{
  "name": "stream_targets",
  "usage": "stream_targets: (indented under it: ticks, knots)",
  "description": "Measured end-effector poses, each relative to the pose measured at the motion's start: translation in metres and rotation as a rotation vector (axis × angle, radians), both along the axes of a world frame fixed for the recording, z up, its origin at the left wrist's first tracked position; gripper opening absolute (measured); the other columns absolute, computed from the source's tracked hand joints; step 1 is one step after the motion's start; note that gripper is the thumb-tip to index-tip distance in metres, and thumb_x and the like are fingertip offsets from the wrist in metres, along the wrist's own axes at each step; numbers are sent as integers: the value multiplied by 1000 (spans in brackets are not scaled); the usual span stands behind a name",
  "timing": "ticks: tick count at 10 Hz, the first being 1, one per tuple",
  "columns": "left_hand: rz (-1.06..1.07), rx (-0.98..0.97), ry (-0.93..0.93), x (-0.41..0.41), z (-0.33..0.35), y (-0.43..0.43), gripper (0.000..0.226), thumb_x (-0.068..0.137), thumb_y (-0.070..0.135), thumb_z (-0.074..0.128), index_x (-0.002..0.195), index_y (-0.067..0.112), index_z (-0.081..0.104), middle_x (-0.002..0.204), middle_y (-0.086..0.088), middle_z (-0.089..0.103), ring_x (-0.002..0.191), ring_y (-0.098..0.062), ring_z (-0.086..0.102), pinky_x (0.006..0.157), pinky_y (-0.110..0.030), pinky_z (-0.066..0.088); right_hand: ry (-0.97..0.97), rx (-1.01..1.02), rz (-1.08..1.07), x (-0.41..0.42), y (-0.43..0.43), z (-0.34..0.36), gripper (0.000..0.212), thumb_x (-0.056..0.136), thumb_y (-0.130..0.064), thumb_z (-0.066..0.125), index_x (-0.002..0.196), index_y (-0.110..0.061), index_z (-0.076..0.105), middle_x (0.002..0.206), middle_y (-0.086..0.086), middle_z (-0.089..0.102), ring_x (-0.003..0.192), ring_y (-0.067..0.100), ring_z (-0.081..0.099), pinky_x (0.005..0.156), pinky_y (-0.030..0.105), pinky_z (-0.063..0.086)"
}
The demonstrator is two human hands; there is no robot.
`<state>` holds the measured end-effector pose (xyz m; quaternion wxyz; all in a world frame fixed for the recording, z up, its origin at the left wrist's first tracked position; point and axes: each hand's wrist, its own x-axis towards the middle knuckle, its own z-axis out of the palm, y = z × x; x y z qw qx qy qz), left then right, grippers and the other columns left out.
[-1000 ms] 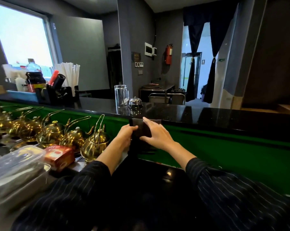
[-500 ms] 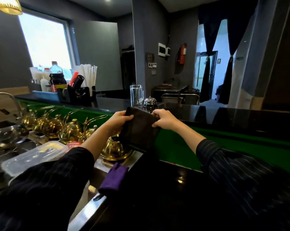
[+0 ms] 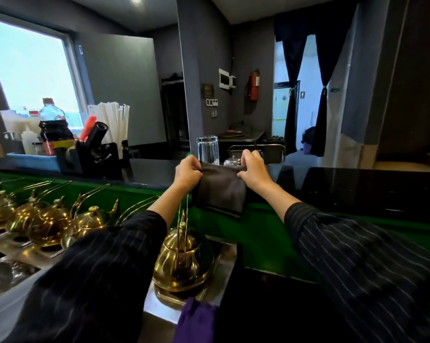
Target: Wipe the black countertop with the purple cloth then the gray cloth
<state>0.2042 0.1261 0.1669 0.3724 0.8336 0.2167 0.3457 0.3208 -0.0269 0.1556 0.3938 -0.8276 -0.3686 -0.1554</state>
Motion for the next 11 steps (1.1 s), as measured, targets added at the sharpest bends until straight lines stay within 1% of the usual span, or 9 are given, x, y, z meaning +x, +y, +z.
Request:
stream_targets:
  ticks: [1, 2, 3, 4, 5, 6, 8, 9, 11]
  knots:
    - [-36, 220, 69, 24, -9, 8, 34, 75, -15, 45, 81, 2, 73, 93, -14, 70, 89, -23, 62, 84, -28, 48, -24, -67, -11, 16, 16, -12, 14, 84, 4, 57, 82, -8, 51, 95, 6, 42, 76, 20, 46, 80, 45, 49]
    - [-91, 407, 236, 47, -15, 18, 35, 76, -12, 46, 92, 0, 75, 100, -19, 71, 98, -31, 64, 91, -37, 50, -66, -240, -26, 33, 28, -18, 14, 92, -1, 50, 102, -3, 60, 108, 12, 43, 100, 31, 52, 83, 33, 42]
    - [-116, 575, 418, 58, -19, 23, 25, 84, -1, 47, 96, -2, 69, 105, -20, 66, 106, -37, 58, 89, -45, 49, 2, -376, -28, 34, 30, -12, 25, 99, -16, 49, 105, 6, 60, 115, 10, 38, 104, 33, 50, 96, 38, 41]
    - [-68, 681, 632, 55, -17, 23, 35, 97, 26, 39, 121, 15, 61, 130, -13, 47, 126, -34, 36, 98, -53, 37, 23, -607, -63, 25, 29, -4, 53, 101, -43, 39, 106, 3, 65, 151, 15, 22, 135, 38, 28, 111, 52, 27]
    - [-19, 822, 636, 50, -14, 18, 37, 96, 32, 40, 127, 24, 59, 145, -10, 36, 133, -32, 28, 105, -54, 28, 31, -734, -115, 12, 26, -2, 62, 101, -50, 30, 128, -2, 57, 160, 9, 12, 145, 35, 12, 113, 62, 14]
    - [-137, 856, 603, 49, -17, 7, 37, 98, 28, 37, 126, 18, 59, 143, -10, 46, 128, -31, 43, 103, -48, 34, 58, -761, -99, 8, 25, -9, 61, 102, -49, 24, 144, -7, 41, 158, 11, 22, 145, 32, 21, 113, 62, 11]
    - [-260, 691, 726, 53, -24, -3, 45, 102, 14, 21, 144, -3, 25, 150, -24, 26, 137, -40, 28, 113, -48, 25, 126, -799, -83, 4, 19, -13, 67, 102, -50, 12, 156, -10, 5, 164, 5, 3, 151, 23, 1, 115, 59, 0]
    - [-248, 690, 806, 48, -23, -1, 44, 102, 19, 22, 142, 1, 30, 147, -22, 30, 135, -40, 30, 110, -53, 29, 140, -786, -64, -2, 15, -12, 67, 102, -51, 12, 156, -11, 4, 164, 5, 0, 151, 23, -2, 116, 59, -1]
    - [-205, 672, 549, 34, -19, -47, 49, 102, 32, 26, 140, 3, 35, 147, -17, 39, 135, -32, 38, 111, -49, 28, 124, -669, -79, -6, -30, -6, 67, 102, -52, 16, 156, -15, 5, 164, 3, 0, 151, 20, 0, 118, 56, 0]
